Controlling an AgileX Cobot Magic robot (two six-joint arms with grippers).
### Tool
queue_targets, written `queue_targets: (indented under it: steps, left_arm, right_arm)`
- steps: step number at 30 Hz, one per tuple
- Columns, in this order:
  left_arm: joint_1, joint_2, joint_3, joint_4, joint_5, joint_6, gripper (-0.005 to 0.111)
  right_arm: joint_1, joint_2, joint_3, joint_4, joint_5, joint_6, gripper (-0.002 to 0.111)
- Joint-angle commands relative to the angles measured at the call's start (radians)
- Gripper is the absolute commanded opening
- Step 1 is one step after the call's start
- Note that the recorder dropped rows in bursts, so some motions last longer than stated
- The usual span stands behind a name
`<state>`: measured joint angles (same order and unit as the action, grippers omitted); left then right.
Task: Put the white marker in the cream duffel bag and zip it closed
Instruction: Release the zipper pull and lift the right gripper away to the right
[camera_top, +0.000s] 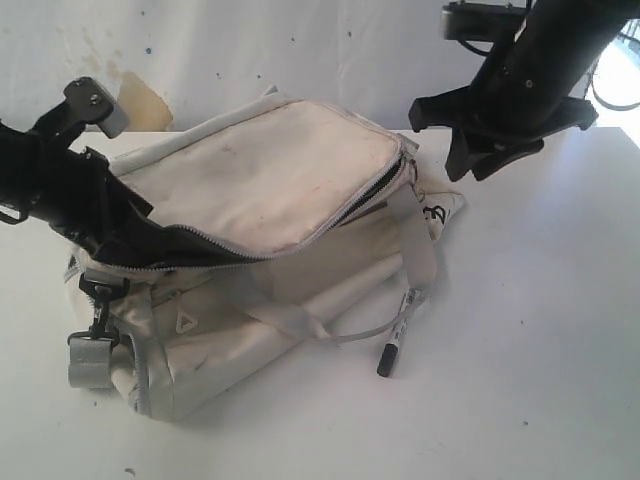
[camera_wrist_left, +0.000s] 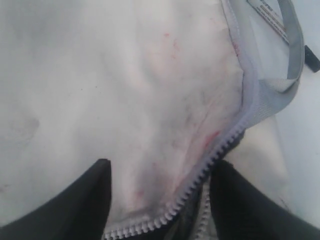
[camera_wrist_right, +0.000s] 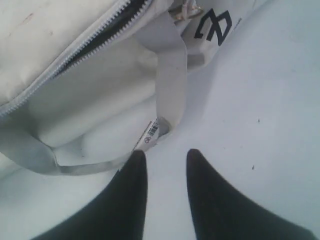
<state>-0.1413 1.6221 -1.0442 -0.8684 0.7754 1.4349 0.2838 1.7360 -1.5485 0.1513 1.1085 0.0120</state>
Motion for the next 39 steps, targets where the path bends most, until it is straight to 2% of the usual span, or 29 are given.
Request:
queue_targets:
  steps: [1, 6, 11, 14, 18, 25, 31, 36, 39]
  left_arm:
    - [-0.001, -0.075, 0.002, 0.023, 0.023, -0.024, 0.043]
    - [-0.016, -0.113, 0.002, 0.093, 0.005, -0.067, 0.05]
    - [-0.111, -0.12, 0.004, 0.26, -0.004, -0.081, 0.052]
    - [-0.178, -0.12, 0.029, 0.365, -0.068, -0.103, 0.052]
    - [-0.233, -0.12, 0.085, 0.407, -0.169, -0.103, 0.052]
    - [-0.29, -0.119, 0.166, 0.407, -0.321, -0.061, 0.076]
    - [-0.29, -0.094, 0.187, 0.405, -0.372, -0.06, 0.068]
    - [-0.29, -0.054, 0.187, 0.398, -0.379, -0.06, 0.052]
    - [-0.29, -0.05, 0.187, 0.336, -0.388, -0.06, 0.039]
  right_arm:
    - [-0.005, -0.081, 0.087, -0.012, 0.003, 0.019, 0.025]
    - [-0.005, -0.162, 0.182, -0.012, -0.014, 0.019, 0.025]
    - [-0.005, -0.224, 0.269, -0.014, -0.028, 0.015, 0.025]
    - [-0.005, -0.246, 0.33, -0.03, -0.059, 0.011, 0.025]
    - [-0.005, -0.254, 0.403, -0.04, -0.122, 0.011, 0.025]
    - [-0.005, -0.254, 0.499, -0.04, -0.244, -0.012, 0.025]
    - [-0.005, -0.254, 0.542, -0.04, -0.328, -0.012, 0.025]
    - [-0.005, -0.254, 0.55, -0.038, -0.359, -0.012, 0.025]
    - [-0.005, -0.254, 0.55, -0.036, -0.359, -0.012, 0.025]
